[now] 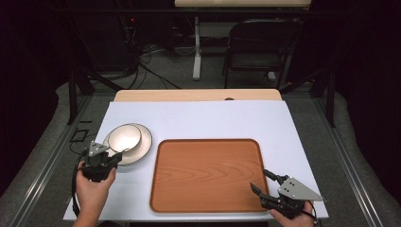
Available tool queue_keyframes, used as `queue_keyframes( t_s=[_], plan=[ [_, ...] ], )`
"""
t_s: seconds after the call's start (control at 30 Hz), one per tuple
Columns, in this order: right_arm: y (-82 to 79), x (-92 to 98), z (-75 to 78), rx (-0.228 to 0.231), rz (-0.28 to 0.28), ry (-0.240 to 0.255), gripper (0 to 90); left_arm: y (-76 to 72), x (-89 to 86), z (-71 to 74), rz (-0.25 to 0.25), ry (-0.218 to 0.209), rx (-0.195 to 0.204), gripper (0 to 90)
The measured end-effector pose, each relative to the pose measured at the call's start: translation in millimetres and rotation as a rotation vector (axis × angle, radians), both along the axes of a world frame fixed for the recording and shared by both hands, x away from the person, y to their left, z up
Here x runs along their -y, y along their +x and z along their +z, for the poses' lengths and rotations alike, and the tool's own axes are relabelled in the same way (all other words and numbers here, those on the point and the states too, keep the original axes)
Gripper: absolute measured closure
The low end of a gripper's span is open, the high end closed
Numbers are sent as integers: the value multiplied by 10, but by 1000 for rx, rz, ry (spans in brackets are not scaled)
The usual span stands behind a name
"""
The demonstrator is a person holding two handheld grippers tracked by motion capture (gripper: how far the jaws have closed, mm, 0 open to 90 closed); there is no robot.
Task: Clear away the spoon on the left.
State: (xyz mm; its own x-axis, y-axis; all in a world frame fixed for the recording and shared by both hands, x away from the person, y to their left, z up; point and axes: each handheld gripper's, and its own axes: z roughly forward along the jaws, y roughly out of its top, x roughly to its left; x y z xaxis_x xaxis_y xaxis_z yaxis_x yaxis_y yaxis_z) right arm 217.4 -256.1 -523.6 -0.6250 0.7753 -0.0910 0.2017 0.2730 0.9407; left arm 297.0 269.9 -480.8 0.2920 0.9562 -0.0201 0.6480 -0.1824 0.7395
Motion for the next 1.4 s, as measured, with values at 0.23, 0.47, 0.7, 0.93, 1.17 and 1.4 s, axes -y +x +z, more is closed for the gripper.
queue_keyframes(
  t_s=[0.23, 0.47, 0.7, 0.93, 1.17, 1.4],
  plan=[
    [1, 0, 0, -1, 0, 0, 366, 35, -95, -10, 34, 7, -4, 900],
    [1, -2, -1, -1, 0, -2, 365, 88, -206, -29, 73, 14, -11, 900],
    [2, -1, -2, -1, -1, -3, 366, 175, -320, -47, 114, 20, -15, 900],
    [3, -2, -4, -1, -1, -4, 366, 274, -389, -45, 142, 24, -8, 900],
    [3, 0, -4, -1, -1, -5, 366, 379, -451, -46, 170, 26, 4, 900],
    [2, 0, -4, -1, 0, -4, 366, 485, -477, -49, 185, 39, 13, 900]
  ],
)
